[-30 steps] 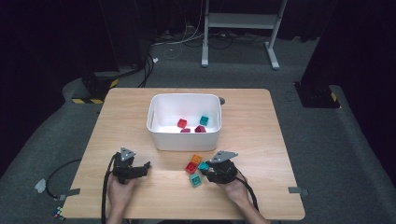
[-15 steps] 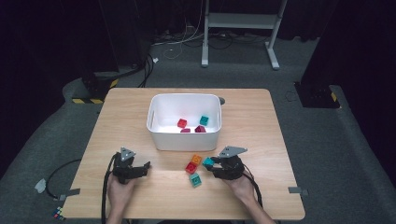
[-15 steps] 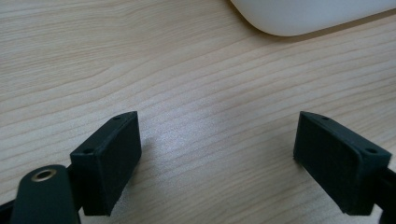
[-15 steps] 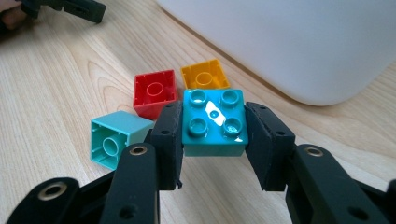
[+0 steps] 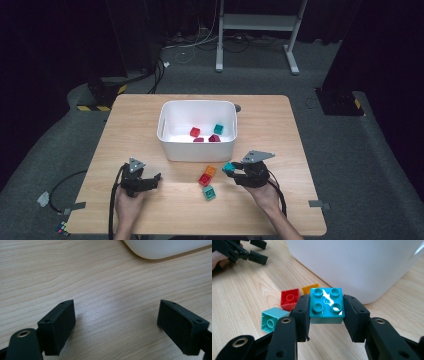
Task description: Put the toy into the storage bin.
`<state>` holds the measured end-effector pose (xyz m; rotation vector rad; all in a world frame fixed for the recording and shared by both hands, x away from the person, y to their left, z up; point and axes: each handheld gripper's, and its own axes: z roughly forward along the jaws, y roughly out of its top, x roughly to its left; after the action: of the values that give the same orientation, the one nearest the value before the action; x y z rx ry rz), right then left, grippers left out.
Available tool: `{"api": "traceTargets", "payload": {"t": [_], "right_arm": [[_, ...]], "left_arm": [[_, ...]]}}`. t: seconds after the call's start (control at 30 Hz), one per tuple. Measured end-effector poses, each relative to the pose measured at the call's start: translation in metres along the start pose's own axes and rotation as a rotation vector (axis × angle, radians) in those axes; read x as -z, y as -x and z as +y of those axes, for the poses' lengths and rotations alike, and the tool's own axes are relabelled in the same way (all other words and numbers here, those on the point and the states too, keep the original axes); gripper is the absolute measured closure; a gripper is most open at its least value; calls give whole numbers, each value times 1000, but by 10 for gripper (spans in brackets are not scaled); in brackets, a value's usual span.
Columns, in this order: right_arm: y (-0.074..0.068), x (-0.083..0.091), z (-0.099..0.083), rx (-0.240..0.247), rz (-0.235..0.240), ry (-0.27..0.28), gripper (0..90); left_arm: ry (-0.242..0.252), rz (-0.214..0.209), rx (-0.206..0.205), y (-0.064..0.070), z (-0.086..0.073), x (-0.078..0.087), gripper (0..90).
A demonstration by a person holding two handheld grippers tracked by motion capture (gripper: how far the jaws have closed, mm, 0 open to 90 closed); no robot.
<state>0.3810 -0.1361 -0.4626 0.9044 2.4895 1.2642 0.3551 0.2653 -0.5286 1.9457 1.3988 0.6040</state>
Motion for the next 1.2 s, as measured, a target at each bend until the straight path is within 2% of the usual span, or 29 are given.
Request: {"api": "traceTargets", "payload": {"t": [0.3, 0.9, 1.2], "right_arm": [[6, 15, 12, -6, -4, 14, 589], [11, 37, 37, 15, -14, 30, 590], [15, 50, 52, 11, -4, 61, 590]], "left_arm": [[0, 0, 0, 0, 0, 0, 150], [0, 0, 0, 0, 0, 0, 150], [0, 0, 0, 0, 0, 0, 150]]}}
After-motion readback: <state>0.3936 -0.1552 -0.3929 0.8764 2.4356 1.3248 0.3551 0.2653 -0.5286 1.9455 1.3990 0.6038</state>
